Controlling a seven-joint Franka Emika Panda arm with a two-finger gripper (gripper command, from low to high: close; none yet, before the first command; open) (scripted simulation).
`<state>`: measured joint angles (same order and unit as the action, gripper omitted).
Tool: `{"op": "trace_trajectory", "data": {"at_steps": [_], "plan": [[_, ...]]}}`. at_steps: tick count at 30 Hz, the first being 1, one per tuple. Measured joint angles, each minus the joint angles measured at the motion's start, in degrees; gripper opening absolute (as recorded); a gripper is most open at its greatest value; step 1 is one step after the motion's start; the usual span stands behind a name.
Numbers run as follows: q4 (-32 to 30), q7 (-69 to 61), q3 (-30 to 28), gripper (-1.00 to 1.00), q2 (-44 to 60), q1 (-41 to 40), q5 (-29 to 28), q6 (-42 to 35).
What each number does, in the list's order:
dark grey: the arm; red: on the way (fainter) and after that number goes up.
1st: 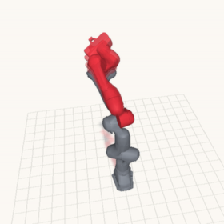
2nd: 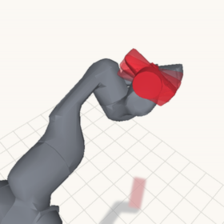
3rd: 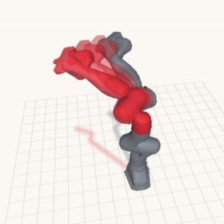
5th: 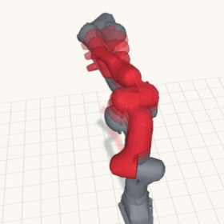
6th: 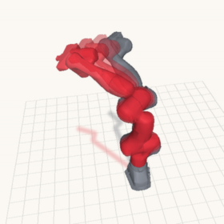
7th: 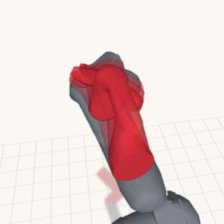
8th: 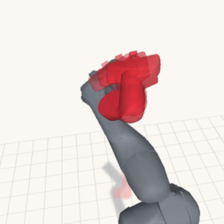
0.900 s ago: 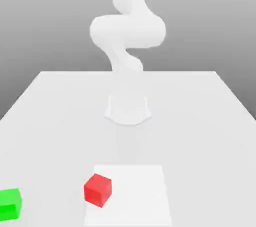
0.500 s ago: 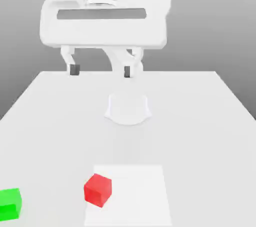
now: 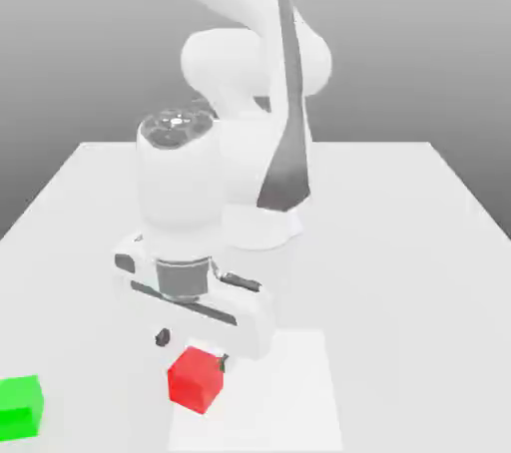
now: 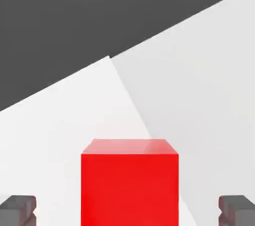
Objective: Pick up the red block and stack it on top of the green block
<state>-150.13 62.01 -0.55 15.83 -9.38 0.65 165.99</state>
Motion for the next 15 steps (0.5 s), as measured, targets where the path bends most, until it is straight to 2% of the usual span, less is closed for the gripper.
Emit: {"op": "trace_trajectory", "data": {"at_steps": [1,8,13,15], "plan": [[0.2,0.0,0.0,-1.00,1.4,0.0,0.0,1.2],[0.2,0.1,0.1,-1.00,1.4,-0.1,-0.1,1.2],[-1.2,0.4,0.1,-1.00,-7.7,-0.2,-0.4,-6.5],[0.6,0.6,-1.0,-1.00,-8.8,-1.4,0.0,-9.5]]}}
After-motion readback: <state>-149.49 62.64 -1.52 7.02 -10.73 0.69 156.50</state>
